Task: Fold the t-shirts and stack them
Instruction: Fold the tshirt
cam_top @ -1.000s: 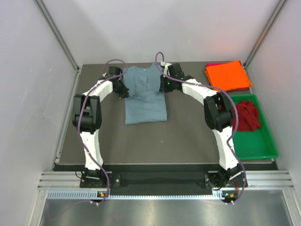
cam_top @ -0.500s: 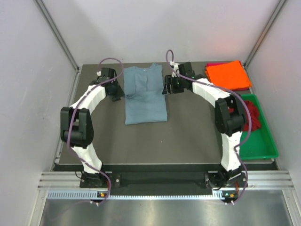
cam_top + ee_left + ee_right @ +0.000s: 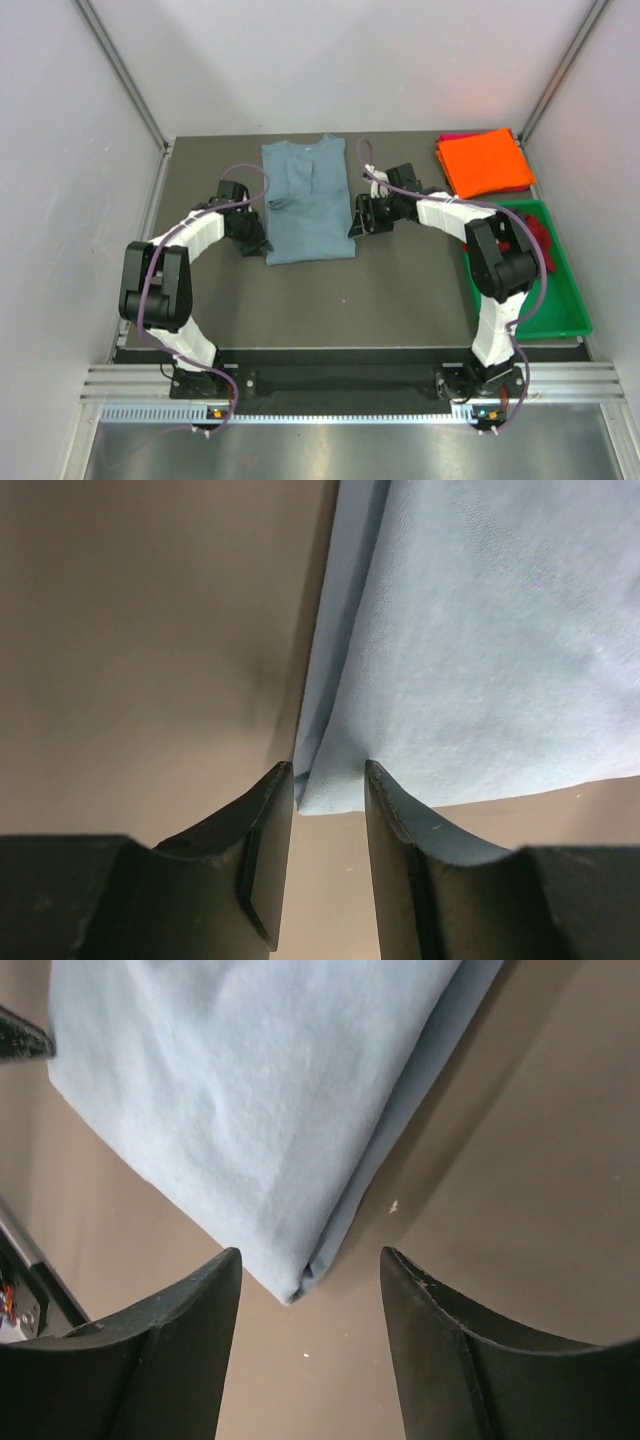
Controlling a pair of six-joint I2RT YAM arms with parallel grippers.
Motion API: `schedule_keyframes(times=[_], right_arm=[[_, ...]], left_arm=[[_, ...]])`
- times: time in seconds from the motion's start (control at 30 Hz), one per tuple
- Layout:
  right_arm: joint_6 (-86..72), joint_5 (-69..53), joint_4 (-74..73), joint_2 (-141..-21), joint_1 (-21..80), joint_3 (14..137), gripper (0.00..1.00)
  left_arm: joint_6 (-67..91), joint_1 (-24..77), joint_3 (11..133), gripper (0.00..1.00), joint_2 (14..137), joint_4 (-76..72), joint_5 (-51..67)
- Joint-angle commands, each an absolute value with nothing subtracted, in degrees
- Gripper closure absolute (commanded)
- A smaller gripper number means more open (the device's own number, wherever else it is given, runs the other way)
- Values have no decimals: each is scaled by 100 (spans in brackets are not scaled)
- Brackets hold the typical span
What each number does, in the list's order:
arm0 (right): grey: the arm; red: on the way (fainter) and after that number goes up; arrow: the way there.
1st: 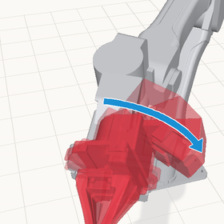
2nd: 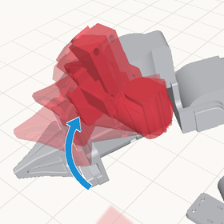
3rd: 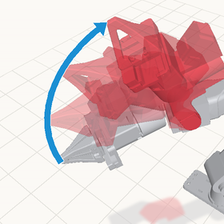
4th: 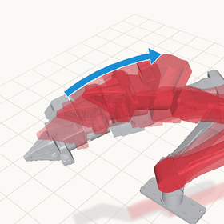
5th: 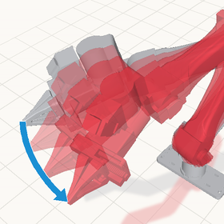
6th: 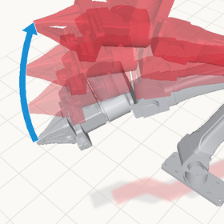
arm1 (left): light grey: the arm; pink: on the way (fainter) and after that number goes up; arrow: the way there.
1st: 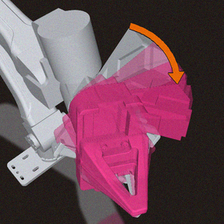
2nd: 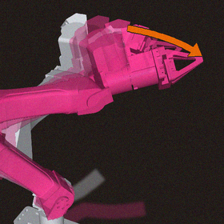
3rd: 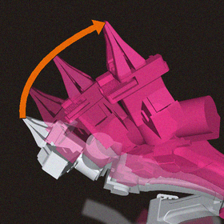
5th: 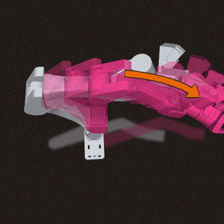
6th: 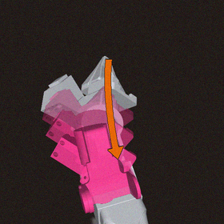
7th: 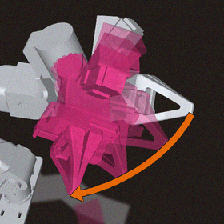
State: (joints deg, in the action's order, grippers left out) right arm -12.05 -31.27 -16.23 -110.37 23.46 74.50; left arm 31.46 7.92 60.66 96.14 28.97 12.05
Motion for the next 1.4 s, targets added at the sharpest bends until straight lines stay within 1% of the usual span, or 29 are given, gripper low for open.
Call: schedule_keyframes(times=[0.0, 0.07, 0.17, 0.2, 0.3, 0.33, 0.37, 0.43, 0.47, 0.5, 0.53, 0.57, 0.6, 0.77, 0.8, 0.9, 1.0, 1.03, 1.07, 1.1, 1.13, 1.17, 1.2, 1.23, 1.27, 1.3, 1.37], right_arm=[[-1160, -3638, -871, -11127, 2399, 7278, 43], [-1186, -3639, -747, -11188, 2452, 7225, 43], [-1222, -3595, -703, -11241, 2496, 7172, 45], [-1239, -3603, -686, -11241, 2505, 7102, 46], [-1318, -3621, -554, -11232, 2557, 6918, 48], [-1362, -3656, -362, -11250, 2575, 6856, 50], [-1397, -3665, -282, -11285, 2601, 6795, 56], [-1529, -3525, -168, -11311, 2602, 6610, 65], [-1555, -3481, -132, -11259, 2602, 6540, 76], [-1651, -3454, -71, -11198, 2602, 6365, 81], [-1678, -3428, -36, -11136, 2602, 6268, 92], [-1696, -3419, -44, -10997, 2610, 6197, 97], [-1696, -3375, -44, -10934, 2619, 6118, 100], [-1740, -3103, -290, -10347, 2698, 5644, 100], [-1749, -3103, -281, -10275, 2724, 5538, 100], [-1766, -2988, -290, -10169, 2812, 5257, 100], [-1854, -3024, -237, -10125, 2944, 5072, 100], [-1863, -2936, -272, -10081, 2988, 5036, 100], [-1881, -2857, -316, -9985, 3075, 5001, 99], [-1898, -2752, -395, -9932, 3111, 5018, 96], [-1907, -2533, -622, -9888, 3137, 5036, 91], [-1916, -2453, -737, -9827, 3164, 5114, 82], [-1916, -2374, -860, -9800, 3164, 5167, 78], [-1916, -2112, -1218, -9782, 3155, 5255, 69], [-1899, -1970, -1422, -9765, 3155, 5456, 65], [-1881, -1864, -1615, -9756, 3147, 5554, 64], [-1881, -1592, -2125, -9686, 3147, 5843, 62]], left_arm=[[3006, 835, 5977, 61, 9624, 2487, 1275], [2997, 870, 5968, 61, 9790, 2470, 1265], [2997, 870, 5933, 68, 9957, 2417, 1459], [3014, 870, 5898, 80, 9967, 2426, 1459], [3058, 879, 5792, 99, 9906, 2443, 1398], [3085, 879, 5775, 100, 9879, 2487, 1354], [3120, 888, 5748, 100, 9835, 2522, 1327], [3225, 914, 5713, 100, 9782, 2610, 1152], [3234, 940, 5704, 100, 9739, 2706, 986], [3269, 940, 5678, 100, 9712, 2759, 932], [3278, 949, 5660, 100, 9695, 2795, 879], [3278, 949, 5634, 100, 9625, 2830, 879], [3278, 949, 5590, 100, 9589, 2874, 870], [3348, 1150, 5388, 100, 9186, 3163, 800], [3410, 1238, 5362, 100, 9115, 3390, 495], [3637, 1678, 5222, 100, 8869, 3594, 63], [3840, 1907, 5081, 100, 8754, 3665, 44], [3876, 1951, 5063, 99, 8719, 3752, -278], [3937, 2003, 5054, 95, 8640, 3814, -360], [3972, 2013, 5062, 91, 8587, 3884, -473], [3990, 2039, 5089, 84, 8404, 3937, -701], [3973, 2039, 5124, 81, 8324, 4051, -860], [3955, 2039, 5307, 78, 8236, 4121, -1018], [3903, 2030, 5439, 75, 8148, 4235, -1176], [3841, 2030, 5597, 74, 8139, 4410, -1413], [3728, 2030, 5947, 73, 8139, 4499, -1459], [3595, 2030, 6256, 73, 8200, 4439, -1250]])
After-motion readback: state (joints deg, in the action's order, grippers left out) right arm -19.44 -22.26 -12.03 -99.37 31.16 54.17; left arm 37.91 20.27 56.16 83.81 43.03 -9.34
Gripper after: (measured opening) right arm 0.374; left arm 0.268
